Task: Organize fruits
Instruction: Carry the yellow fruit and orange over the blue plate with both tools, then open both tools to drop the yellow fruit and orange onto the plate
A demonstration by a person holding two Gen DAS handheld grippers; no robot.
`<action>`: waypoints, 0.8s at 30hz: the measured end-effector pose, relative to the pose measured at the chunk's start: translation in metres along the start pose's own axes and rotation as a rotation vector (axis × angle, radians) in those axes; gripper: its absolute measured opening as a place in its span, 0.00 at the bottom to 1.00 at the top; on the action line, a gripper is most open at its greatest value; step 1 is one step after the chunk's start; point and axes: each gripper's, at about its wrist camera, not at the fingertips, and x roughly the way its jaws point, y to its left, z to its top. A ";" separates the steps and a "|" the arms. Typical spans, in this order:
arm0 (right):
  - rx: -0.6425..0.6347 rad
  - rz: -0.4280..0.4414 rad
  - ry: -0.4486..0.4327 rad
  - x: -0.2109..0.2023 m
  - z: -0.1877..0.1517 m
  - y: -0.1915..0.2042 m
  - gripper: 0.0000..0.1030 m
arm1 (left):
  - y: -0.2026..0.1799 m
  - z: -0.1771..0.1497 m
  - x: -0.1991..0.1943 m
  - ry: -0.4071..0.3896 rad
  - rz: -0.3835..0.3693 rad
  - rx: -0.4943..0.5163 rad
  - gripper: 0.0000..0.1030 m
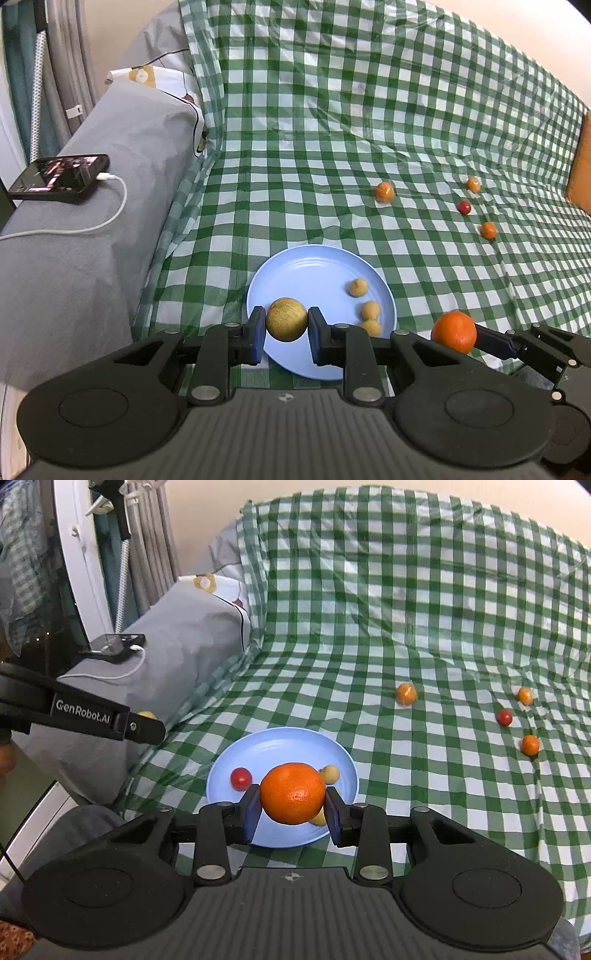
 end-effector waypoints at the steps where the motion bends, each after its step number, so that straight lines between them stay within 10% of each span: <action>1: 0.001 -0.002 0.005 0.006 0.001 -0.002 0.37 | 0.000 0.003 0.006 0.005 0.000 0.002 0.26; 24: -0.014 -0.021 0.161 0.135 0.001 -0.034 0.37 | -0.019 0.035 0.161 0.187 0.017 0.116 0.26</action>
